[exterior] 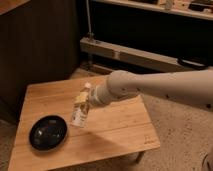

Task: Place the bottle in the ceramic bowl

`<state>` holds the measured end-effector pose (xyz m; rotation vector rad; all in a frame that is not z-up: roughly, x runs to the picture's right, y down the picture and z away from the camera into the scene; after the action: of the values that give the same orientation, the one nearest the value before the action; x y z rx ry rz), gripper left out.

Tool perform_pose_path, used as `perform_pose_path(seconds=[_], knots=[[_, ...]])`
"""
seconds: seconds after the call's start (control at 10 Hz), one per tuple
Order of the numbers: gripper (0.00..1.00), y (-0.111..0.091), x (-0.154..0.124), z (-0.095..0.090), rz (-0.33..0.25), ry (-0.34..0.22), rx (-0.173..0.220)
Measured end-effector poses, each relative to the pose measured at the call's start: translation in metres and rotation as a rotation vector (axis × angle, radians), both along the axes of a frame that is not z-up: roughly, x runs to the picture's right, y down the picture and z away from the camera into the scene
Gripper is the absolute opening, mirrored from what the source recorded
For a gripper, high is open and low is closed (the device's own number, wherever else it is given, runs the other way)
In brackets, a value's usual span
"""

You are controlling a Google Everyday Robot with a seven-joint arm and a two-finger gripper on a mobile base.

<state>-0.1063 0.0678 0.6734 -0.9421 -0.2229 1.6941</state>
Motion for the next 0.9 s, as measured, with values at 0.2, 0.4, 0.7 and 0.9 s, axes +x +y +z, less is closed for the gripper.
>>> perform_pose_path(seconds=[0.2, 0.4, 0.7, 0.9], knots=[[0.00, 0.001, -0.009, 0.011, 0.075, -0.200, 0.000], [0.00, 0.003, -0.024, 0.024, 0.141, -0.401, -0.016], [0.00, 0.015, -0.083, 0.031, 0.065, -0.569, -0.045], [0.00, 0.034, -0.128, 0.025, -0.059, -0.622, -0.050]])
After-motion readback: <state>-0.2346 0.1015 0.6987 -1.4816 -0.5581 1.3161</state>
